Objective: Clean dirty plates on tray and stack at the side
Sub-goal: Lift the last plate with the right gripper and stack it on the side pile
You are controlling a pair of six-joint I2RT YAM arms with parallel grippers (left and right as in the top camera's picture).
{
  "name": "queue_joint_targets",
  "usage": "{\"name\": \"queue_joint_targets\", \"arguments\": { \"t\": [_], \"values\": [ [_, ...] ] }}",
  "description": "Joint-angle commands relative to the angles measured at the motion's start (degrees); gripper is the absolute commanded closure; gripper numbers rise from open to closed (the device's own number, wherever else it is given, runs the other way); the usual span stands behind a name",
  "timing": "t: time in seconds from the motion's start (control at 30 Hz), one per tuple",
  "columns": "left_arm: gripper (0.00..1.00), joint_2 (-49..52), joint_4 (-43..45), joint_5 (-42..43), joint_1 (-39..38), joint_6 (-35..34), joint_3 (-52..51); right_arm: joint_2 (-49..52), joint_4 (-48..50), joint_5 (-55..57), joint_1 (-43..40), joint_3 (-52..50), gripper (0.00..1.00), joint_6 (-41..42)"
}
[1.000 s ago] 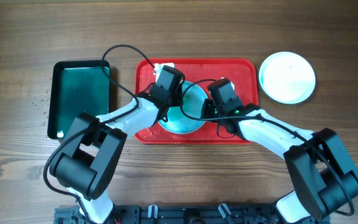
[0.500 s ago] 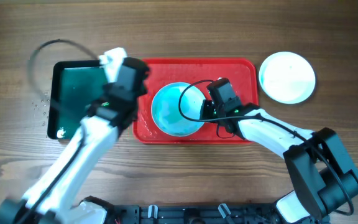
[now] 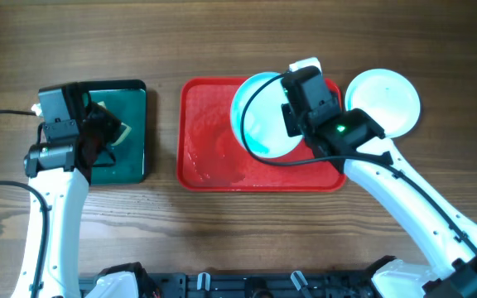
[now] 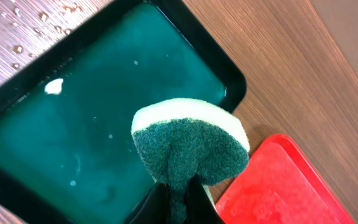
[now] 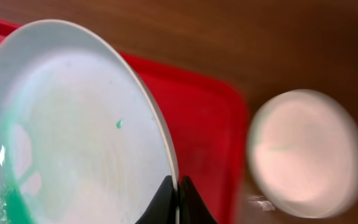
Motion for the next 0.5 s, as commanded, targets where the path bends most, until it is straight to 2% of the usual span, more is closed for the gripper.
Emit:
{"name": "queue_joint_targets", "arguments": {
  "t": [0.0, 0.07, 0.13, 0.2, 0.3, 0.37, 0.47],
  "values": [
    [0.96, 0.5, 0.0, 2.1, 0.3, -0.6, 0.0, -0.9, -0.3, 24.5, 6.5, 4.1, 0.96, -12.1],
    [0.96, 0.6, 0.0, 2.1, 0.3, -0.6, 0.0, -0.8, 1.8, 35.3, 11.5, 4.2, 0.96, -20.2],
    [0.96, 0.7, 0.1, 2.1, 0.3, -0.6, 0.0, -0.6, 7.3, 45.2, 16.5, 4.2, 0.96, -32.0],
    [0.96, 0.7, 0.0, 2.1, 0.3, -0.6, 0.0, -0.6, 16.5, 51.0, 20.6, 4.2, 0.96, -44.6],
    [0.96, 0.7, 0.0, 2.1, 0.3, -0.6, 0.0, -0.6, 29.3, 54.2, 24.4, 4.2, 0.96, -57.8],
    [0.96, 0.7, 0.0, 2.1, 0.3, -0.6, 0.0, -0.6, 35.3, 54.7, 25.7, 4.2, 0.96, -61.1],
    [0.96, 0.7, 0.0, 2.1, 0.3, -0.6, 0.0, -0.6, 35.9, 54.6, 25.0, 4.0, 0.96, -56.7]
  ]
}}
